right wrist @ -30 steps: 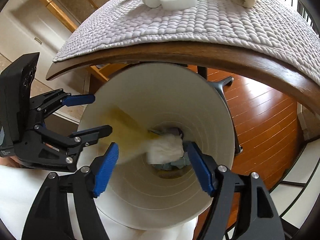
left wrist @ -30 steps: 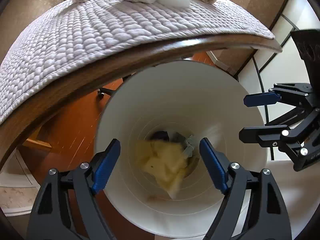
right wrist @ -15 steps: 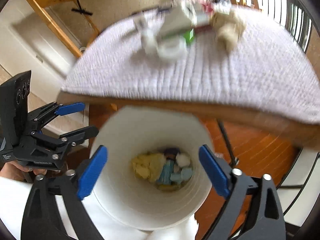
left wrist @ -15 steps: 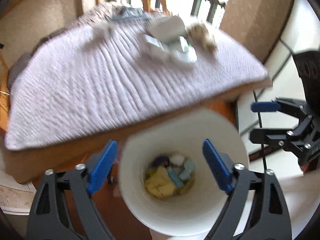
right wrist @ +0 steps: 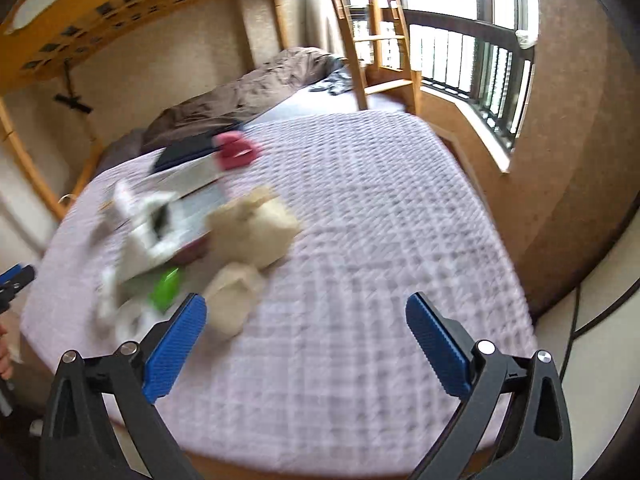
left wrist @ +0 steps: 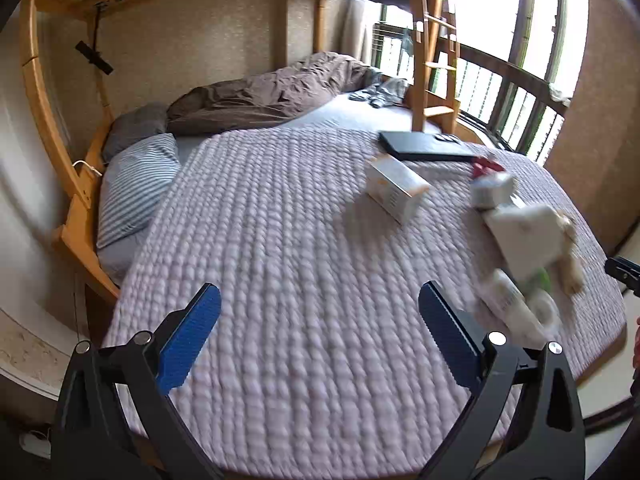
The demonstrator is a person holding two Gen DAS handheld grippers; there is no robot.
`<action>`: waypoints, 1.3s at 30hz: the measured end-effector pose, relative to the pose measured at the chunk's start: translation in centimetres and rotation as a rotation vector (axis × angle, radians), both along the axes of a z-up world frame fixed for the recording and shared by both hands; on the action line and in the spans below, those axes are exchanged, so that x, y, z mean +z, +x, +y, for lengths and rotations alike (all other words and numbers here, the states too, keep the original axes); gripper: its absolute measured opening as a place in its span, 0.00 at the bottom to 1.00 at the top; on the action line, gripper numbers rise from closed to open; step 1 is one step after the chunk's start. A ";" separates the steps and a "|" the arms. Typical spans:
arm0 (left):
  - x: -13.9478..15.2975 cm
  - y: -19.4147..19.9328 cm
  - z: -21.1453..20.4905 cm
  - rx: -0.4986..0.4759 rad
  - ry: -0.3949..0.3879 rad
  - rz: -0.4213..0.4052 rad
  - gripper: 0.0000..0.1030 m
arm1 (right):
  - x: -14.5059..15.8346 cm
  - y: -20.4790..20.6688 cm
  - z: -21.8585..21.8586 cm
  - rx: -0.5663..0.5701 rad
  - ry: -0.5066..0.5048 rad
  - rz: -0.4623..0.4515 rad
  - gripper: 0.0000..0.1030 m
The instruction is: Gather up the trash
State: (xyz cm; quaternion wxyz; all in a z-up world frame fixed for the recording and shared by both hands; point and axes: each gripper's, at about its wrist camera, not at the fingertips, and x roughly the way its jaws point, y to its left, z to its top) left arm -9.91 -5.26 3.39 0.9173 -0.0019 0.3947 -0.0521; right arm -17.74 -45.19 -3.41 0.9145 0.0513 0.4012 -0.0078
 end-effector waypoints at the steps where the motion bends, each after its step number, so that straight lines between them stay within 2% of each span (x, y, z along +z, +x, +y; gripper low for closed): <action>1: -0.1 0.9 0.3 0.016 0.003 0.001 0.97 | -0.1 0.7 -0.6 -0.008 -0.009 -0.003 0.95; 11: -2.7 5.9 3.1 0.130 0.007 0.047 0.97 | -1.6 8.3 -4.4 -0.077 -0.040 0.021 0.95; 18: -4.6 8.6 4.9 0.189 0.028 0.092 0.97 | -3.4 11.3 -6.1 -0.116 -0.067 0.061 0.95; 21: -5.0 9.5 5.8 0.208 -0.004 0.126 0.97 | -4.1 12.0 -6.6 -0.127 -0.078 0.079 0.96; 25: -5.4 9.9 5.7 0.219 0.032 0.154 0.99 | -4.5 12.1 -6.7 -0.127 -0.097 0.089 0.96; 39: -5.4 8.9 6.0 0.236 0.032 0.157 0.99 | -4.7 10.8 -6.1 -0.141 -0.118 0.097 0.96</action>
